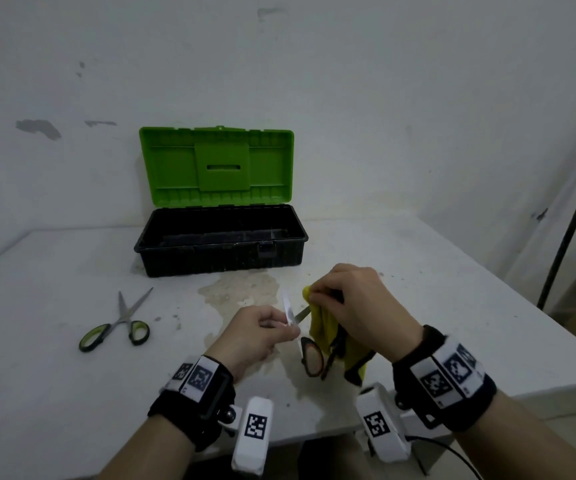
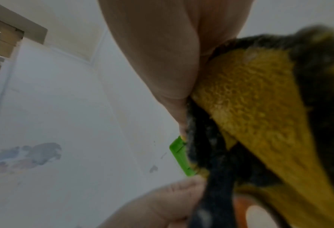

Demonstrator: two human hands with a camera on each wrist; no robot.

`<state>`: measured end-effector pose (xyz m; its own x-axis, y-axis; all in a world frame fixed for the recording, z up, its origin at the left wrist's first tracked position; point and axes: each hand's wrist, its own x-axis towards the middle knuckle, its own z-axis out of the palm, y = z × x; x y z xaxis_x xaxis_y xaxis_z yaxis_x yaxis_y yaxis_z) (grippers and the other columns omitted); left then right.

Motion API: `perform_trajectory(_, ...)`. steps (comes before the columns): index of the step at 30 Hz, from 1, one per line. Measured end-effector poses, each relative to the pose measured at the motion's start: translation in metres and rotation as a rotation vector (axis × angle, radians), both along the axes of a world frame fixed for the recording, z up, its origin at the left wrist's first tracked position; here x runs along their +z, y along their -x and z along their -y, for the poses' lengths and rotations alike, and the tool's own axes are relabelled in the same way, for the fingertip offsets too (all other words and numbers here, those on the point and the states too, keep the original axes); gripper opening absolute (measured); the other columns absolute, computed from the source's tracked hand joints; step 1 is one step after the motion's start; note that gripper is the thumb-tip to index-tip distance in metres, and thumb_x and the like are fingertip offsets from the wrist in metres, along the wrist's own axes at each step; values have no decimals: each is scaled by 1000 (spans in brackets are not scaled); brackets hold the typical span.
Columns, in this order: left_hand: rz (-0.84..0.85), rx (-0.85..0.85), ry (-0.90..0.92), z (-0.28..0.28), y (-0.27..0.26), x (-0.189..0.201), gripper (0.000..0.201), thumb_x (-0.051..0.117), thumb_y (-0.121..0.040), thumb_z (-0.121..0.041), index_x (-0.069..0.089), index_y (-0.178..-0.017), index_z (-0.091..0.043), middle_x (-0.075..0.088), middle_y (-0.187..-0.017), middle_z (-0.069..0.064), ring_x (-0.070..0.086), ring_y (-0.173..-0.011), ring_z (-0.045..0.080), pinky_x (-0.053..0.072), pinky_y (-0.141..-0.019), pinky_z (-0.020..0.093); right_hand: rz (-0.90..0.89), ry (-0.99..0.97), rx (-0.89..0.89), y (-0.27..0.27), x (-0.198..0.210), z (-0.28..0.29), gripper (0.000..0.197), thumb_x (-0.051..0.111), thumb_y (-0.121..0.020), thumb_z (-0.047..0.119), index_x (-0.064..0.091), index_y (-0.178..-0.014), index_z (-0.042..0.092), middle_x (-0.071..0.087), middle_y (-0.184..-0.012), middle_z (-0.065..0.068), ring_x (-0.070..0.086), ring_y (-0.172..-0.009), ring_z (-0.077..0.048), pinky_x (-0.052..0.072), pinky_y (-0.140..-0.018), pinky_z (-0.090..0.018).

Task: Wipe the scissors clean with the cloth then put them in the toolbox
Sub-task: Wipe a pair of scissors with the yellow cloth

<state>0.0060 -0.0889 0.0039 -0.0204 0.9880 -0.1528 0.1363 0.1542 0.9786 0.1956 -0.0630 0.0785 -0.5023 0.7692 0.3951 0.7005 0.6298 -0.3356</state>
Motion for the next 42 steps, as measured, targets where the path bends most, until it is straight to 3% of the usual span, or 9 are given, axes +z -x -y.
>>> perform_trajectory(4,25,-28,1,2,-5,3,13,68,-93,-21,74,-96,-10,65,-67,-3,41,-48,9,33,-45,21,107,50,60,8,-9,3,16,61,-92,28,76,-95,24,63,-92,4,58,-80,-12,51,-76,-28)
perform_trajectory(8,111,17,34,2,-7,5,27,54,-102,-23,73,-94,-6,52,-57,-4,39,-48,11,30,-44,20,152,66,54,14,-8,1,20,57,-95,30,75,-100,21,61,-96,2,60,-83,-15,50,-75,-28)
perform_trajectory(13,138,58,13,1,-8,6,23,55,-101,-17,74,-94,-4,67,-72,0,40,-46,11,29,-41,19,266,54,68,23,-12,6,27,49,-98,29,73,-103,16,56,-98,-2,59,-81,-21,50,-72,-33)
perform_trajectory(20,39,63,-13,1,-7,-1,23,59,-99,-21,76,-94,-6,52,-57,-2,37,-40,9,30,-39,19,413,57,213,11,-12,9,27,51,-98,36,73,-100,21,54,-93,2,58,-75,-18,50,-67,-31)
perform_trajectory(24,95,42,-10,0,-7,2,28,60,-99,-29,71,-78,-13,44,-59,0,35,-44,10,29,-40,20,380,33,236,9,-7,7,26,52,-97,36,73,-101,21,57,-95,1,60,-76,-19,51,-69,-33)
perform_trajectory(28,165,33,-13,0,-5,2,22,60,-99,-25,73,-96,-7,62,-75,4,35,-44,10,28,-41,19,328,21,256,5,-4,1,20,56,-95,31,74,-100,23,58,-96,2,60,-78,-18,52,-70,-34)
perform_trajectory(31,206,58,-1,0,-5,2,16,63,-98,-19,71,-91,-8,65,-76,2,36,-43,10,28,-40,19,291,-7,203,1,0,-5,17,58,-95,26,74,-99,21,58,-97,3,60,-78,-16,52,-72,-35)
perform_trajectory(34,221,107,24,0,-5,0,9,62,-97,-16,68,-95,-8,67,-77,5,38,-43,11,29,-39,19,240,-34,167,-4,9,-6,16,60,-94,25,75,-98,21,58,-97,4,59,-78,-15,51,-71,-31)
perform_trajectory(42,208,212,4,-5,0,-3,8,64,-96,-22,63,-92,-15,73,-82,8,37,-44,14,30,-42,22,226,-38,135,-8,29,9,17,59,-95,25,74,-99,21,58,-99,7,58,-79,-11,51,-72,-26)
